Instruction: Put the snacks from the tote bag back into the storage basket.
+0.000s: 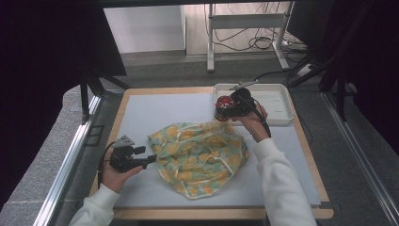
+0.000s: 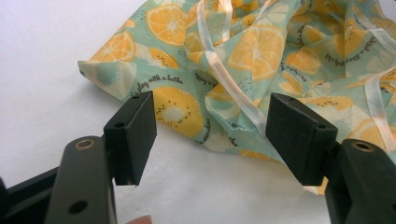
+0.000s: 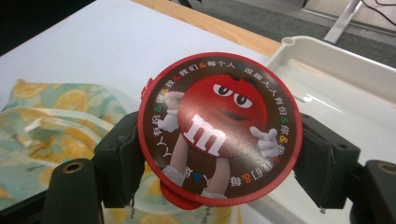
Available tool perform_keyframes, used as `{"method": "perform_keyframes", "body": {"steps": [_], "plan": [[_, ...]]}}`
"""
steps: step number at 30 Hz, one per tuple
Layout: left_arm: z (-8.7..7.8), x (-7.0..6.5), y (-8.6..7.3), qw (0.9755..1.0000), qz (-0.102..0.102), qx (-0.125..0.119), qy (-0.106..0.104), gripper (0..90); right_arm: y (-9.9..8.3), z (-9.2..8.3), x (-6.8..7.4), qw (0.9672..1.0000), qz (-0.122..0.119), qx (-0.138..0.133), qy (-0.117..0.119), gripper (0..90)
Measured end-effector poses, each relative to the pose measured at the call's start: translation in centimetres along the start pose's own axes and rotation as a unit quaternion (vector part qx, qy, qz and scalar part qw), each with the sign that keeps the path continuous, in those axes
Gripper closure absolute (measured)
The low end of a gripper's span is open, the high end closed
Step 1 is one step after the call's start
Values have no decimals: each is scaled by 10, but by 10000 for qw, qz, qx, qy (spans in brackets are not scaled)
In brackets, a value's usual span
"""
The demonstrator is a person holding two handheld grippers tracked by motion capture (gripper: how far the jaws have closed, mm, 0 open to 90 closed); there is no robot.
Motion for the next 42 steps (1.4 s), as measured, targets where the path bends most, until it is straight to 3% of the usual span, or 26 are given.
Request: {"method": "perform_keyframes", "body": {"steps": [21,42], "plan": [[0,2,0,10000,-24,6,10,338,-2,17,-31,9987,140,204,-455,254],[0,2,-1,10000,-23,12,3,337,-14,55,-41,9966,176,494,-641,253]]}}
Point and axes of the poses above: each handheld gripper's, and its own axes: z roughly forward along the jaws, y roughly out of its top, x roughly to its left, the point moved 3 cm from there along z, roughly forward along the jaws, and after that the axes turned 13 degrees about -z, right-handed, at the moved point
